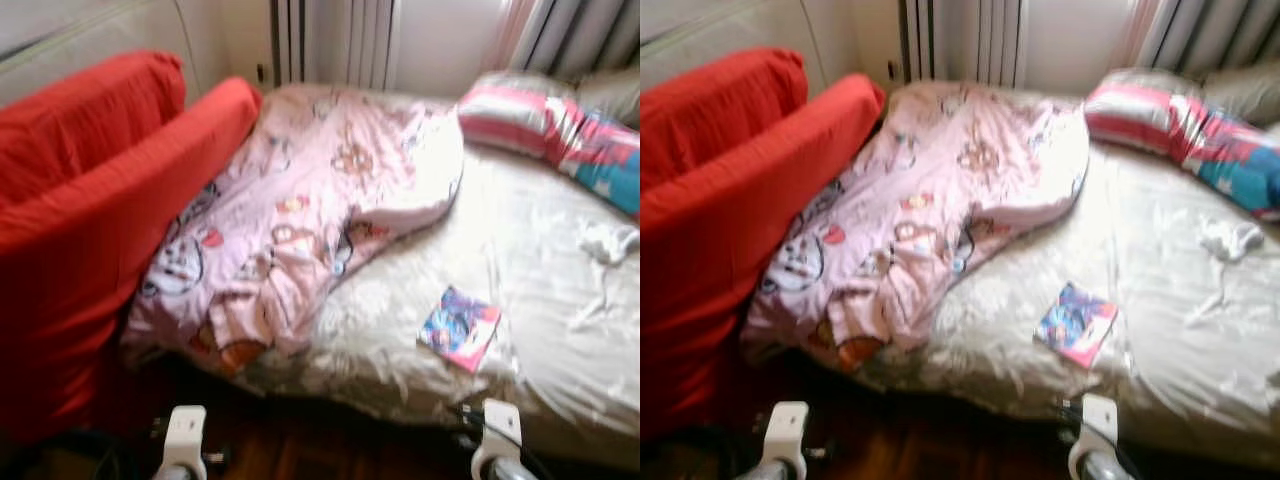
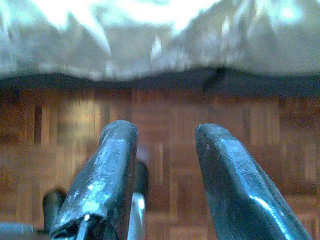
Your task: Clean up the room
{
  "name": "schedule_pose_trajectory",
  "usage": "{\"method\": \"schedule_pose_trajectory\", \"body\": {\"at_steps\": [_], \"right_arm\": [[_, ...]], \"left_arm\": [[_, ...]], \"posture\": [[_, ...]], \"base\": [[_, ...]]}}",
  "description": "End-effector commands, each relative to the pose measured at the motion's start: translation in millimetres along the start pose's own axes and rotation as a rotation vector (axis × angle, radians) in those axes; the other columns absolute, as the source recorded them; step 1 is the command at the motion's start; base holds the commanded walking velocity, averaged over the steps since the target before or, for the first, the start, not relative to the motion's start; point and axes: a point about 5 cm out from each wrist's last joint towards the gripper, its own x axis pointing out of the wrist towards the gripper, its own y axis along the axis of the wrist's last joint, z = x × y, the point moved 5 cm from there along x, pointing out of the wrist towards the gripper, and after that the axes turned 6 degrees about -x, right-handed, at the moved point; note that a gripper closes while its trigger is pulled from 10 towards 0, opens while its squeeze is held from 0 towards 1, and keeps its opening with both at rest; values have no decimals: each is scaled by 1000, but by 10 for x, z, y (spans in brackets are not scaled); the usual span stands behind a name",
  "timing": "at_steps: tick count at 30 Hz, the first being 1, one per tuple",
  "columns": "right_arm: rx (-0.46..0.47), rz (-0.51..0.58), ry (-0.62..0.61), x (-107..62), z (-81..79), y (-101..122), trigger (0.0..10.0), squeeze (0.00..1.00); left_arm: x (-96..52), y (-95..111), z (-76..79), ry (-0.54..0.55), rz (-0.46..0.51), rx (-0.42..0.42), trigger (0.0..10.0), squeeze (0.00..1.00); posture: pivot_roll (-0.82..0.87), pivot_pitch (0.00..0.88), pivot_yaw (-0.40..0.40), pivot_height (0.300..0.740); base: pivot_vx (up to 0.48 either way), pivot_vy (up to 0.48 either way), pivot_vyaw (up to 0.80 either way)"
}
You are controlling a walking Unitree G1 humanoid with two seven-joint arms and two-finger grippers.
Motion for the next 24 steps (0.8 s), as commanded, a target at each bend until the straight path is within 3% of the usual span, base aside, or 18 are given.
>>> {"method": "schedule_pose_trajectory", "body": {"at_steps": [1, 8, 16, 18, 24], "right_arm": [[15, -11, 24, 3, -100, -46, 10000, 0], [1, -14, 30, 2, -103, -47, 10000, 0], [6, -10, 41, 2, -119, -47, 10000, 0], [7, -8, 41, 1, -118, -47, 10000, 0], [30, 10, 36, 0, -113, -36, 10000, 0]], "left_arm": [[-30, -93, -115, 30, -30, -2, 10000, 0], [-30, -88, -112, 28, -27, -3, 10000, 0], [-30, -86, -103, 17, -25, 2, 10000, 0], [-28, -75, -95, 11, -21, 9, 10000, 0], [-24, -41, -86, 3, -6, 15, 10000, 0]], "posture": [[146, 82, -7, 740], [147, 86, -6, 740], [144, 78, -3, 740], [144, 78, -3, 740], [140, 65, -1, 740]], "base": [[349, 0, 0], [350, 0, 0], [344, 0, -773], [0, 0, -775], [0, 0, 0]]}}
